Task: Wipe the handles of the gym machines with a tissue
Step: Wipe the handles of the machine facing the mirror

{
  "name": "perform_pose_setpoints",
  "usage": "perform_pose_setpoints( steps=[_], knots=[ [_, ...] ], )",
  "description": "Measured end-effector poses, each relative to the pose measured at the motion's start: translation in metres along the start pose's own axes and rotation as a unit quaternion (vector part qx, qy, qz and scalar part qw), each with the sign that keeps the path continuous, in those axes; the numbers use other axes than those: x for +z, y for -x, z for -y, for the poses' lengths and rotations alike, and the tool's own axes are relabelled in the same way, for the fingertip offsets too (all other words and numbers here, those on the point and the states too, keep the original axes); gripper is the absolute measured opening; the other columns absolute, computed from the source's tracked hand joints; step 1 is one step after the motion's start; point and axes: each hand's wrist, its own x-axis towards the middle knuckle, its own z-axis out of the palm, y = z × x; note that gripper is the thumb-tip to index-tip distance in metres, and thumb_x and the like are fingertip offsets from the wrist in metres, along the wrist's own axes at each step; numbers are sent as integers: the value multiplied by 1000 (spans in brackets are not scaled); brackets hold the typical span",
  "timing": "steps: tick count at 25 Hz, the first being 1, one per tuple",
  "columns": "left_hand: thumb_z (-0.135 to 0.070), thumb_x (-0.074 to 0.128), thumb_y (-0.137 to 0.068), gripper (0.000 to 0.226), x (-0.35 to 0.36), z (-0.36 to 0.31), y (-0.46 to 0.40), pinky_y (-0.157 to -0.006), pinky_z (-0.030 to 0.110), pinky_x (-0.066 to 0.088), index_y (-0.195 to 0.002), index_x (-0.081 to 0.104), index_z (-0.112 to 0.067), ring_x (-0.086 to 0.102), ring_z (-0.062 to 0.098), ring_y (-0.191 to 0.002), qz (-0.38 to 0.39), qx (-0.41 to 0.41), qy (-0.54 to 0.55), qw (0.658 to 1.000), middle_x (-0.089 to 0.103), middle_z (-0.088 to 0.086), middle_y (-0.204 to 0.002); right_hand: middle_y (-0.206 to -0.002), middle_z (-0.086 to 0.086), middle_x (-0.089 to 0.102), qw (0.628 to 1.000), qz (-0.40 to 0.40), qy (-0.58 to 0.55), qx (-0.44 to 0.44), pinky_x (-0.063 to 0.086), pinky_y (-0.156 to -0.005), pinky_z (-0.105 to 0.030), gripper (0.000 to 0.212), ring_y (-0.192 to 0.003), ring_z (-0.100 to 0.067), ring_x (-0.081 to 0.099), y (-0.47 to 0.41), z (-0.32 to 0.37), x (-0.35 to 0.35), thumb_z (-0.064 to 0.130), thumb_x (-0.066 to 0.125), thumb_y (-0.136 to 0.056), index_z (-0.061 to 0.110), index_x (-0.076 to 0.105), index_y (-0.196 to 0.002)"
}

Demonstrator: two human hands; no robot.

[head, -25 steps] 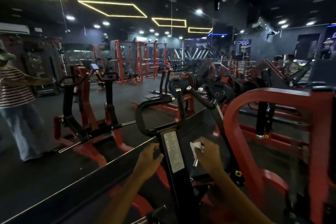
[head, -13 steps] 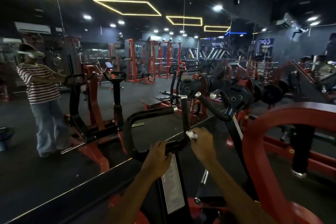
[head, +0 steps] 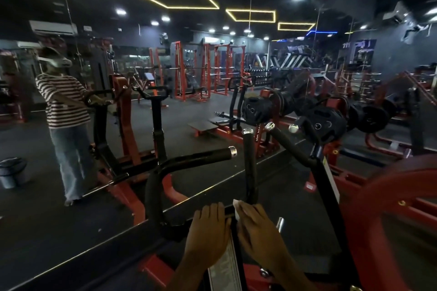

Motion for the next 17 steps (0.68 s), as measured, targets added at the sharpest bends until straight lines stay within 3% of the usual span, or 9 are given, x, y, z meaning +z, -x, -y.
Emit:
perform_pose_setpoints(
  steps=[2, 4, 6, 8, 10, 12, 15, 16, 17],
  knots=[
    [-38, 33, -87, 49, 5, -2, 1, -59, 34, 52, -99, 70, -8, 60, 19, -66, -40, 3, -11, 999, 66, 5, -84, -129, 5, 53, 1000, -3, -7, -11, 50, -89, -18, 50, -112, 0, 45, -4, 5, -4, 41, 22, -101, 14, 47, -134],
    [-38, 33, -88, 50, 8, -1, 1, -61, 36, 53, -102, 69, -7, 60, 20, -68, -91, -4, -36, 995, 66, 6, -86, -125, 0, 58, 999, 2, 17, -33, 53, -87, -21, 47, -111, -6, 48, -7, 3, -1, 34, 27, -98, 9, 54, -128],
    [-38, 32, -90, 52, 9, -3, 2, -70, 39, 55, -111, 66, -4, 61, 22, -75, -106, -22, -39, 993, 66, 8, -93, -129, 5, 52, 999, 6, 28, -35, 42, -96, -13, 56, -117, 1, 40, -8, -6, -2, 43, 18, -98, 14, 50, -133],
    [-38, 33, -91, 53, 8, -7, 9, -79, 42, 55, -119, 61, -3, 61, 24, -84, -89, -26, -30, 995, 65, 9, -100, -125, 17, 46, 1000, 29, -11, 6, 33, -95, -4, 74, -113, 9, 39, -12, -19, -9, 63, 5, -91, 22, 49, -134],
    [-38, 32, -92, 54, 8, -8, 14, -85, 43, 54, -122, 59, -3, 62, 25, -91, -92, -26, -42, 995, 65, 9, -106, -110, 25, 50, 998, -13, -52, 38, 39, -87, -9, 53, -104, 11, 48, -24, -26, -19, 56, 25, -92, 26, 59, -118],
    [-38, 26, -96, 56, 4, -8, 14, -89, 44, 53, -123, 60, -3, 63, 27, -98, -74, -41, -28, 996, 66, 11, -110, -100, 17, 55, 994, -56, -65, 68, 44, -80, -17, 23, -95, 5, 55, -30, -18, -23, 39, 44, -95, 29, 62, -104],
    [-38, 25, -96, 57, 7, -9, 14, -92, 44, 52, -125, 58, -3, 63, 29, -100, -60, -35, -24, 997, 65, 13, -113, -117, -2, 58, 991, -54, -68, 100, 45, -92, -30, 36, -107, -17, 54, -17, -1, -12, 31, 42, -93, 11, 61, -116],
    [-38, 29, -94, 56, 9, -9, 15, -91, 44, 52, -124, 58, -2, 63, 29, -100, -67, -32, -36, 997, 65, 13, -113, -115, -9, 58, 992, -68, -60, 93, 45, -93, -33, 38, -107, -20, 52, -12, 0, -7, 25, 44, -89, 5, 61, -117],
    [-38, 31, -92, 56, 10, -8, 15, -91, 44, 52, -124, 58, -2, 63, 29, -99, -73, -30, -38, 996, 65, 14, -112, -110, -9, 58, 991, -79, -60, 85, 46, -92, -28, 35, -104, -13, 52, -9, 6, -5, 20, 48, -88, 4, 62, -116]
  ],
)
